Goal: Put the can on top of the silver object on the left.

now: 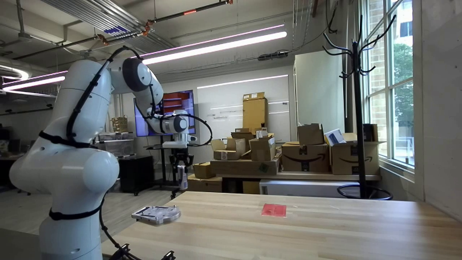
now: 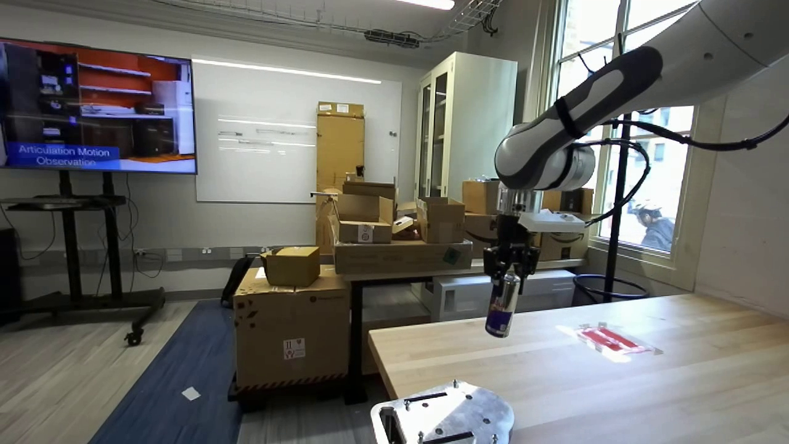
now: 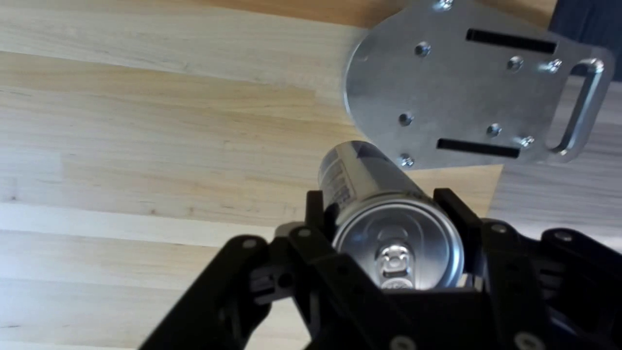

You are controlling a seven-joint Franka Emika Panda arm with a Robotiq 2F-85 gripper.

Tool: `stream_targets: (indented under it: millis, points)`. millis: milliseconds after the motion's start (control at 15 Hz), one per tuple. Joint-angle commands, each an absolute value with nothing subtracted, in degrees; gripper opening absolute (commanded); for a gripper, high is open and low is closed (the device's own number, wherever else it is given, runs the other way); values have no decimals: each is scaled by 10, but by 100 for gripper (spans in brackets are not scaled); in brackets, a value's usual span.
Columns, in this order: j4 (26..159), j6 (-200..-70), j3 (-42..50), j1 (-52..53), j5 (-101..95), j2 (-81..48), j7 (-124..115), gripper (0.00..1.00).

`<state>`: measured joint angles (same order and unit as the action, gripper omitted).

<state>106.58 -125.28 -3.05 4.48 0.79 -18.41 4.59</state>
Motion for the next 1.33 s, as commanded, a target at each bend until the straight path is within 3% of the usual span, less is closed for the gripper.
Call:
stream_targets:
  millis: [0, 667, 1267]
  points:
    - [1123, -1259, -55, 69, -11, -149, 53, 33]
    - [1129, -1256, -90, 118, -23, -185, 46, 33]
    - [1051, -1253, -86, 122, -22, -259, 47, 33]
